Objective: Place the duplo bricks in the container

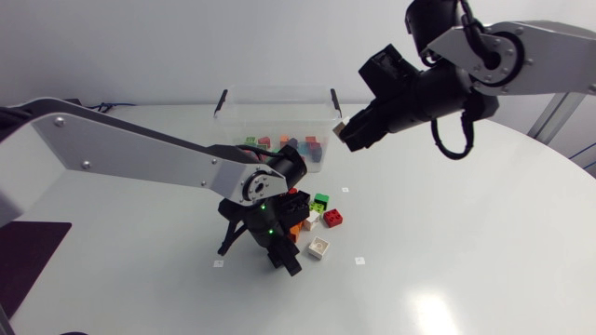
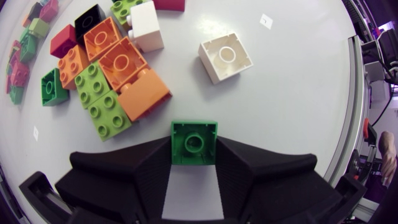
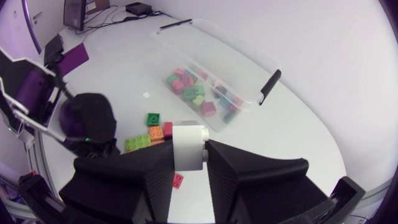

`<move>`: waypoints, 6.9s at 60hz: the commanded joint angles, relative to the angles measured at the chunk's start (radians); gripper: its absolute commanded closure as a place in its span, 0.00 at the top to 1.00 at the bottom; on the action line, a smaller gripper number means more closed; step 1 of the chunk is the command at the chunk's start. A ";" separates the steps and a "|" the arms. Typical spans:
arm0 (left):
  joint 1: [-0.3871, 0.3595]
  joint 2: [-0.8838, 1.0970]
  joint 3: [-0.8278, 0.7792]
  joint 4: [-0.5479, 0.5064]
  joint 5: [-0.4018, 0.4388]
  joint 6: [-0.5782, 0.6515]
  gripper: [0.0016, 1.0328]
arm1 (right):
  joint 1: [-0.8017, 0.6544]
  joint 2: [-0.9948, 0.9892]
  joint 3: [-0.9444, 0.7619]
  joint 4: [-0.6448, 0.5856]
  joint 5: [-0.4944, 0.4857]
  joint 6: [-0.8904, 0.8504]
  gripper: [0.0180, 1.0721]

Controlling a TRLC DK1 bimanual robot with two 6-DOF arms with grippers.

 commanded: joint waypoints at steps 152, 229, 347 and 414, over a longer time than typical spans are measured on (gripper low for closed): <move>0.430 0.071 0.552 0.377 0.050 -0.150 0.92 | 0.257 0.180 -0.379 0.155 0.122 0.010 0.91; 0.303 -0.053 -0.010 0.210 0.039 0.179 0.90 | 0.231 0.079 -0.356 0.085 0.116 -0.042 0.27; 0.334 -0.312 -0.134 0.414 0.025 0.141 0.31 | 0.024 0.556 0.503 0.241 0.027 0.253 0.50; 0.396 0.060 0.449 0.547 0.085 -0.135 0.31 | 0.027 0.088 -0.206 0.201 0.062 0.159 0.93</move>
